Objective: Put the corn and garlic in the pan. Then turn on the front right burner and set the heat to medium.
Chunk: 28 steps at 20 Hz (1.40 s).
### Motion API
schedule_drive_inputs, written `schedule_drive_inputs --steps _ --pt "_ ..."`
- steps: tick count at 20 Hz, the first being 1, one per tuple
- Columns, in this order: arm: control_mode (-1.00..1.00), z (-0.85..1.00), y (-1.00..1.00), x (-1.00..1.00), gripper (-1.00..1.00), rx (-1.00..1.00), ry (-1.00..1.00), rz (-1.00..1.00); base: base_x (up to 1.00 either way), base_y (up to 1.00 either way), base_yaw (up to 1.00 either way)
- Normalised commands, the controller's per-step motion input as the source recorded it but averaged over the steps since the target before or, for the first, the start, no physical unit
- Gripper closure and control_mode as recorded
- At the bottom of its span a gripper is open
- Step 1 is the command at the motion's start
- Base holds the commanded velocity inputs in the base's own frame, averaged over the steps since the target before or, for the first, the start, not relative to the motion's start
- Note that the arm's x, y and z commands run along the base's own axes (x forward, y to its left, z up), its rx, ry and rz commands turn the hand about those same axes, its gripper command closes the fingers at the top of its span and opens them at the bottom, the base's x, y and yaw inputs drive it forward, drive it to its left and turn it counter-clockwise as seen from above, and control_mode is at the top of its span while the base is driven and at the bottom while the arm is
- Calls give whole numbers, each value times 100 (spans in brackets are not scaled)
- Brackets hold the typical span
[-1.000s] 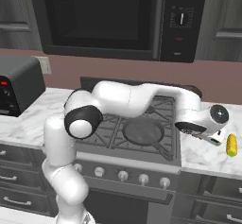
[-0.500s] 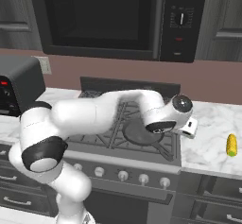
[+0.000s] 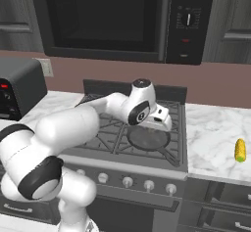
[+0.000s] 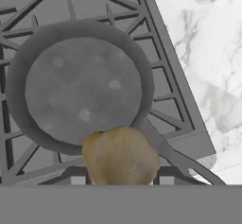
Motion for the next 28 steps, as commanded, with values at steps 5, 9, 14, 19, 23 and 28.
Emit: schedule_drive_inputs --steps 5,9,14,19,23,28 --pt "-100 -1 -5 17 100 2 8 0 0 0 0" --pt "-100 -11 -28 46 100 7 14 7 0 0 0" --pt "-100 -10 -8 50 100 7 17 8 0 0 0" --pt "-100 -12 0 39 100 7 15 8 0 0 0" --pt "-100 -43 0 23 100 3 5 5 0 0 0" --pt "-100 -48 0 9 100 2 0 4 0 0 0"
